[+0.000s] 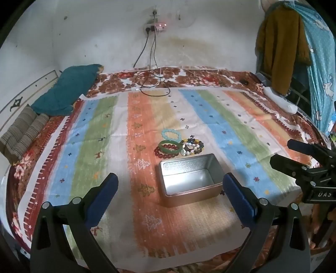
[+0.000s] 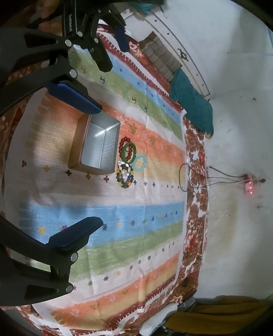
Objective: Organize jewelry
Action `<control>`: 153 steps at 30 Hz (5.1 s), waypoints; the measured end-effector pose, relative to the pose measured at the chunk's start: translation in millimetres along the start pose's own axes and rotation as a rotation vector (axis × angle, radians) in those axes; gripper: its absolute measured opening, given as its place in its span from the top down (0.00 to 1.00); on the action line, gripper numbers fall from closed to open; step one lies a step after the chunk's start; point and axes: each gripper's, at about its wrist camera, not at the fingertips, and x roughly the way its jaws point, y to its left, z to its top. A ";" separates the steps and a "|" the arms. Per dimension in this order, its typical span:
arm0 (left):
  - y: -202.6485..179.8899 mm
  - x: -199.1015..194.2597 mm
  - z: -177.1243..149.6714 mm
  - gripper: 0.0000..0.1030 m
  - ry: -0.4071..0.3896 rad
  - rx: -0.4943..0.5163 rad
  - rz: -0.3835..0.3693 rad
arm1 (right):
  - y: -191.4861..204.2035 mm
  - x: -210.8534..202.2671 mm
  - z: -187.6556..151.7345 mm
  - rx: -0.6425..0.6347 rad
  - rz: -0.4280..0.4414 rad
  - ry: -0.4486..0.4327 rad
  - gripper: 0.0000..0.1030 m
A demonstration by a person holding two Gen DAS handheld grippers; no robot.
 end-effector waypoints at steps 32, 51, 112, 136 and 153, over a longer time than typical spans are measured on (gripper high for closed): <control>-0.6 -1.9 0.4 0.05 0.005 0.001 0.041 | -1.2 4.2 1.6 0.021 -0.017 0.021 0.04; 7.8 8.8 -0.7 0.05 0.018 -0.031 0.058 | -6.8 19.3 9.9 0.033 0.000 0.028 0.04; 55.7 248.2 118.2 0.05 0.302 -0.107 0.096 | -23.5 200.6 72.6 0.104 -0.016 0.416 0.04; 25.4 331.5 113.4 0.10 0.419 0.052 0.065 | -24.4 268.4 71.9 0.121 -0.033 0.558 0.44; 21.7 363.2 103.6 0.40 0.493 0.062 0.020 | -23.7 293.2 65.8 0.120 -0.031 0.613 0.82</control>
